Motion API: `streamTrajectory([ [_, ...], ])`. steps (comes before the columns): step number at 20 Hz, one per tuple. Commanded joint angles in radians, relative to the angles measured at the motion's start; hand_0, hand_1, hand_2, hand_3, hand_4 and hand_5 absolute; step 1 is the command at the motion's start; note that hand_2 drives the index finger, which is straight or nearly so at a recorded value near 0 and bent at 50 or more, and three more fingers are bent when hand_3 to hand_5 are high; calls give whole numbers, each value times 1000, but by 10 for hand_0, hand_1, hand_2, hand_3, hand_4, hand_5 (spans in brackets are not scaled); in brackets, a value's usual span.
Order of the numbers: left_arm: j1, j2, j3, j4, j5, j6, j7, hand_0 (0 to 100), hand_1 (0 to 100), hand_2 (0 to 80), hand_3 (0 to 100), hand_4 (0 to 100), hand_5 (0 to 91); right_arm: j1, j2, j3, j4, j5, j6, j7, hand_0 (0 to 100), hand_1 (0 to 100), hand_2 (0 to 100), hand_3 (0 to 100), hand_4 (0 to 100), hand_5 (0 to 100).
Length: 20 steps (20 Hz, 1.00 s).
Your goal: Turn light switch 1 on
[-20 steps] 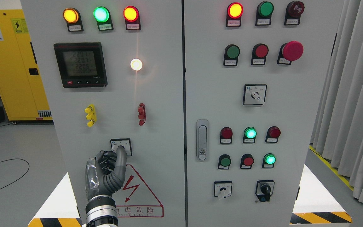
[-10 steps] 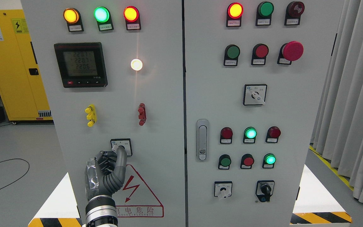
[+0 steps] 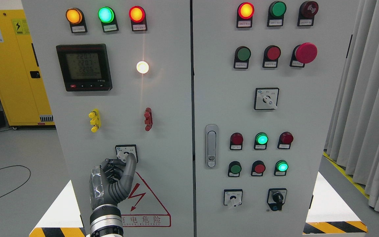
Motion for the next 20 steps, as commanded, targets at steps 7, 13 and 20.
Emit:
streamTrajectory([
  [7,2,0,-1,-2,11,-11,1,110,466,601,924,900,801,0,0,0,0,-1,0,0,0,500,40,0,0,0],
  [13,21,2,-3,-8,14,-18,1,87,449,603,920,900,802,0,0,0,0,0,0,0,0,500,40,0,0,0],
  [20,58,6,-1,-31,25,-69,1,89,424,612,927,901,797,0,0,0,0,0,0,0,0,500,40,0,0,0],
])
